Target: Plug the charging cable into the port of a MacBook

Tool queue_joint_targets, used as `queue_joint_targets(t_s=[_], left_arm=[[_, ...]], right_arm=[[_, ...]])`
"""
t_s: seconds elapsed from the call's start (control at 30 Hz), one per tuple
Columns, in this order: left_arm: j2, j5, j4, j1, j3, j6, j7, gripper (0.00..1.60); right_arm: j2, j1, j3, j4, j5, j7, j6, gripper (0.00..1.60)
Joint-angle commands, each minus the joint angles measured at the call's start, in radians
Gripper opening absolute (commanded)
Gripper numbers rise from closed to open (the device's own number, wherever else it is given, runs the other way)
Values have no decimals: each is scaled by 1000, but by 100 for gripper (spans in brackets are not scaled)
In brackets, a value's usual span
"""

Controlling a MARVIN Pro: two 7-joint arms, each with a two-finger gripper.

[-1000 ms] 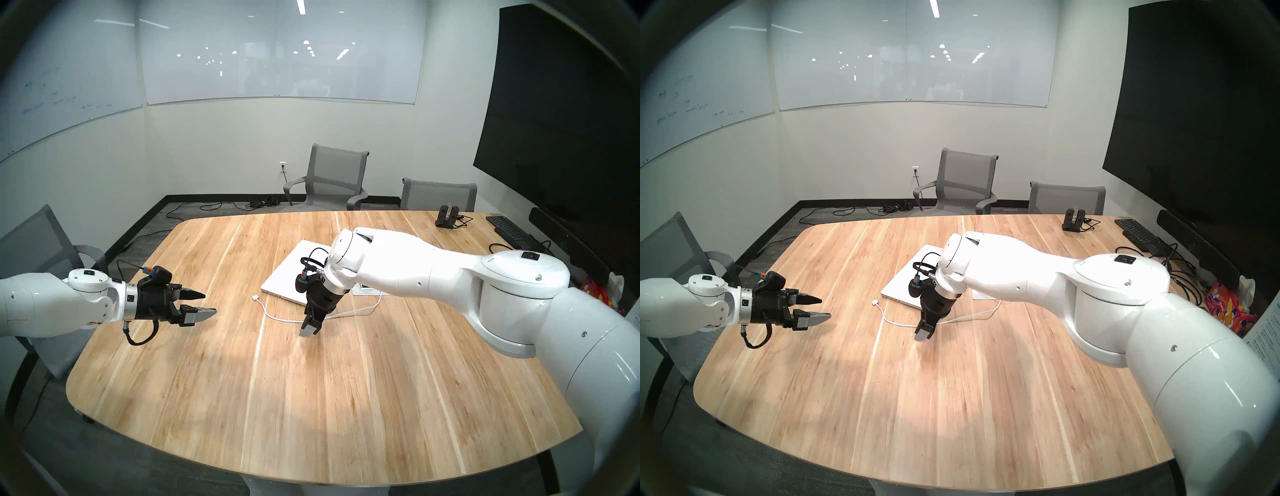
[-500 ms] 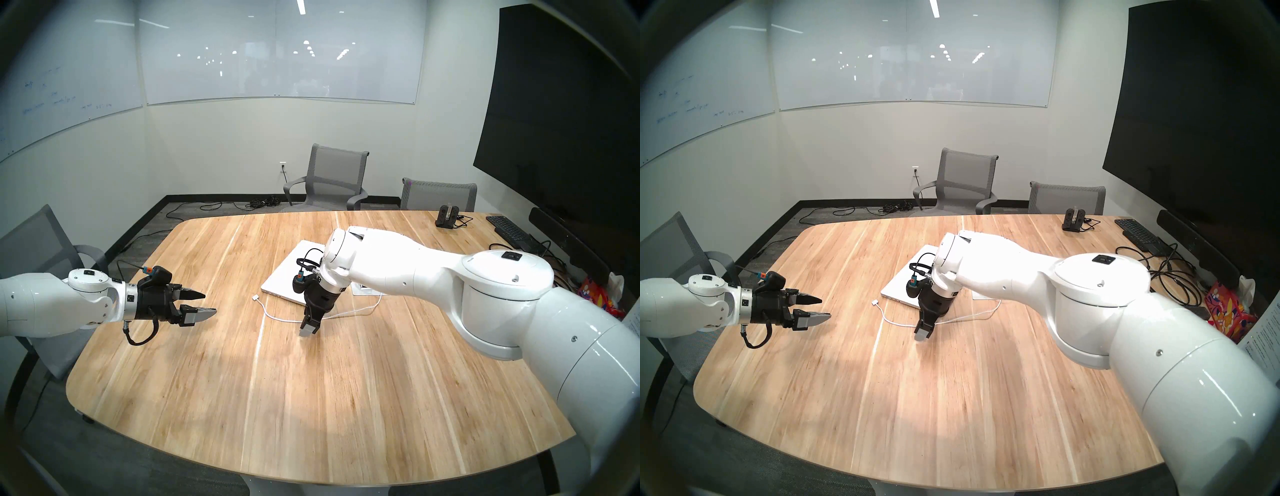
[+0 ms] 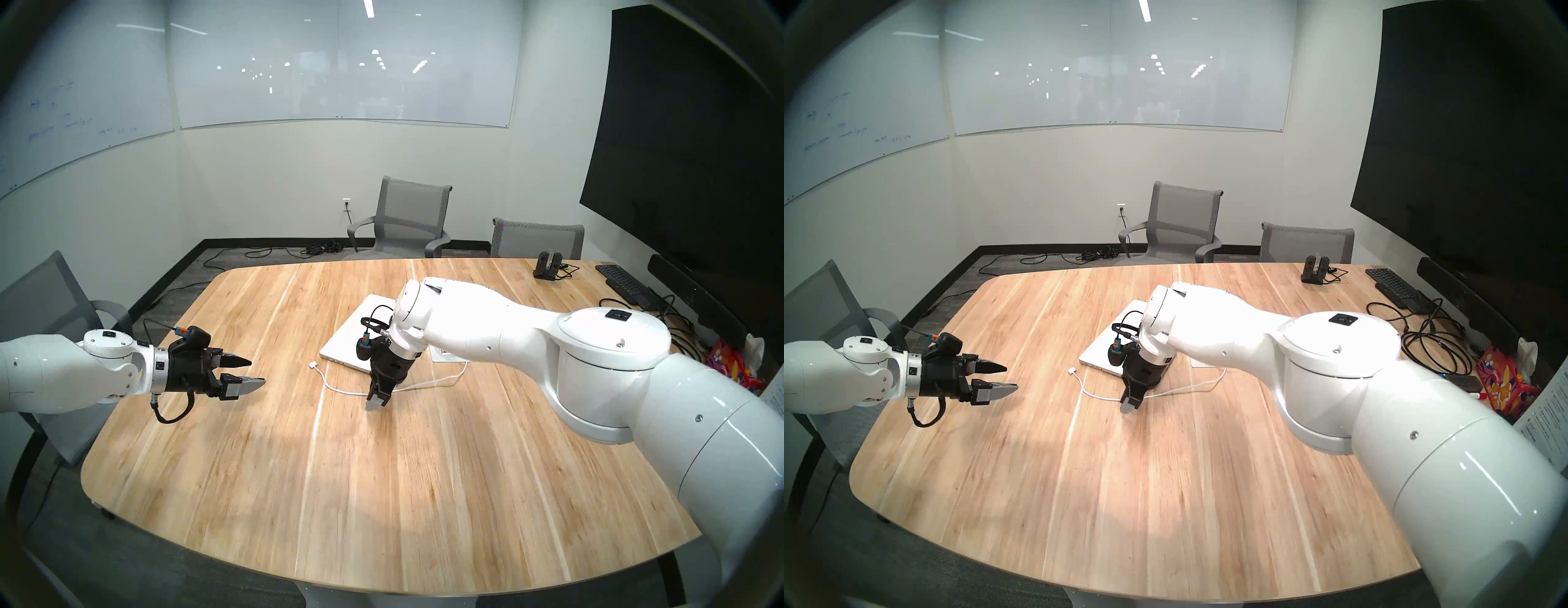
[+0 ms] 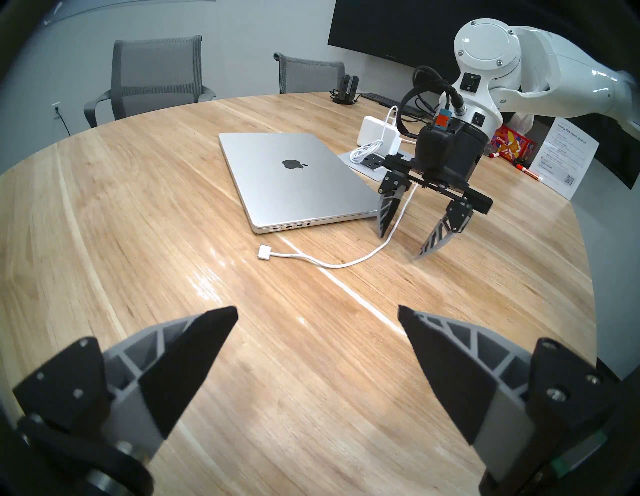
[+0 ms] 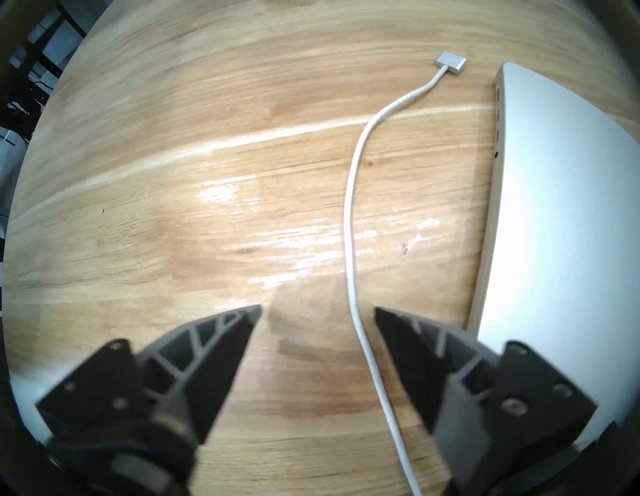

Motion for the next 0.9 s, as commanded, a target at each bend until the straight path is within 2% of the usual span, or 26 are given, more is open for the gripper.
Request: queue_joint_targets(t_s=[0.0, 0.07, 0.17, 0.43, 0.53, 0.87], left_arm=[[-2, -3, 0, -13, -12, -2, 0, 160], [-2, -3, 0, -13, -12, -2, 0, 160], [-2, -3, 0, -13, -12, -2, 0, 160], [-2, -3, 0, -13, -12, -2, 0, 160], [-2, -3, 0, -13, -11, -2, 0, 160], [-2, -3, 0, -13, -11, -2, 0, 160]], right_arm=[[23, 14, 9, -35, 5, -4, 11, 60], [27, 15, 9, -42, 5, -6, 12, 57], [35, 16, 10, -54, 4, -8, 15, 69], [59, 19, 12, -103, 2, -22, 32, 80], [76, 25, 17, -138, 5, -29, 47, 97], [110, 35, 32, -196, 8, -44, 69, 103]])
